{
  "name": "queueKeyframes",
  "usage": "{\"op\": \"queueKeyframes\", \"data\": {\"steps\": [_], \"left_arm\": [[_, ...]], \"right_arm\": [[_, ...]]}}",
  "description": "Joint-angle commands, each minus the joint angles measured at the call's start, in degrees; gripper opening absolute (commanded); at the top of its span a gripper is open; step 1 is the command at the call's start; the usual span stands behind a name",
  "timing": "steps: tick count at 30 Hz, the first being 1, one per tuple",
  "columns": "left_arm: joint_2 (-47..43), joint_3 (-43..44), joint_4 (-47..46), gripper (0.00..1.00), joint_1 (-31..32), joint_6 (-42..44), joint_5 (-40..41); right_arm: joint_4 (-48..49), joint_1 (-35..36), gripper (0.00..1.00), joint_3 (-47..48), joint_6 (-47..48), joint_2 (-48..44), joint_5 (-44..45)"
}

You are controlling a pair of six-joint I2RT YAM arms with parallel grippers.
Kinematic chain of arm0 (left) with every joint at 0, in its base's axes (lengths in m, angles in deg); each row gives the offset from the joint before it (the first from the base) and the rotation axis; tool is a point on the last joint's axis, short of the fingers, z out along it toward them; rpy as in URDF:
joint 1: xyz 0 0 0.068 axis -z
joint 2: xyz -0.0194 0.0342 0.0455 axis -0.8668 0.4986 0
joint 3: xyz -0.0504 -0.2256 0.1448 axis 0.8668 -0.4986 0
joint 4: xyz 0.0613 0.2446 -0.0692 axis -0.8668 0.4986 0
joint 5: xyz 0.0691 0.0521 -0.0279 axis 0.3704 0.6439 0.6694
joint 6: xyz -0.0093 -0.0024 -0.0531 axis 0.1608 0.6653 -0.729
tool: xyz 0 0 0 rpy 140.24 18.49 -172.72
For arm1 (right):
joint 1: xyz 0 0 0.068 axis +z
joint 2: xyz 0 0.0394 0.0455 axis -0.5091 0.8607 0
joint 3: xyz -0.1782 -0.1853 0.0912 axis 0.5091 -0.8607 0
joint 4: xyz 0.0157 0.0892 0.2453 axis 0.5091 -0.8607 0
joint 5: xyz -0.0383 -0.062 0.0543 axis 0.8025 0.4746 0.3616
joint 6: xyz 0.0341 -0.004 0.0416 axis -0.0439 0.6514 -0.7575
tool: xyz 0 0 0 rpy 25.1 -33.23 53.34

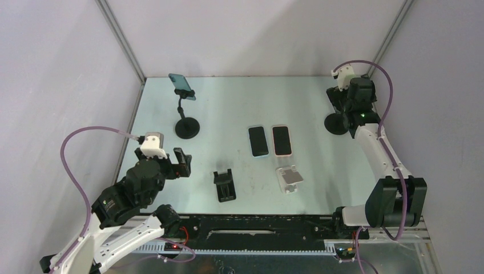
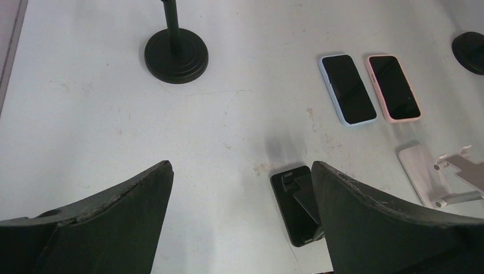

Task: Remove the phone from the phone stand
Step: Pick up the phone stand with the phone at the center of the board.

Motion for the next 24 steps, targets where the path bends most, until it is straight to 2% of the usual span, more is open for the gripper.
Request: {"op": "queueKeyframes", "data": {"steps": [1, 9, 13, 15, 17, 19, 21, 24], "left_arm": [[-0.5, -0.6, -1.5, 0.98, -0.5, 1.0, 0.5], [-0.4, -0.7, -1.5, 0.98, -0.5, 1.0, 0.5], [-0.4, -0.7, -1.5, 0.98, -0.5, 1.0, 0.4], [-0.4, -0.7, -1.5, 0.98, -0.5, 1.0, 0.5], [-0.4, -0.7, -1.5, 0.98, -0.5, 1.0, 0.5], [-0.4, -0.7, -1.5, 0.98, -0.5, 1.0, 0.6], [-0.4, -0.7, -1.5, 0.98, -0.5, 1.0, 0.6], [-0.3, -0.7, -1.5, 0.98, -0.5, 1.0, 0.7]], "right_arm": [[3.5, -0.1, 0.93, -0.8, -0.5, 0.1, 1.9], [4.3, -0.1, 0.79, -0.9, -0.1, -0.3, 1.1], [4.1, -0.1, 0.66, -0.9, 0.3, -0.3, 0.8], [4.0, -0.1, 0.57, -0.9, 0.5, -0.3, 0.7], [3.9, -0.1, 0.42, -0.9, 0.7, -0.4, 0.0], [3.9, -0.1, 0.13, -0.9, 1.0, -0.6, -0.5], [4.1, -0.1, 0.0, -0.9, 1.0, -1.2, -0.8], [4.8, -0.1, 0.0, -0.9, 1.0, -2.5, -1.4]]}}
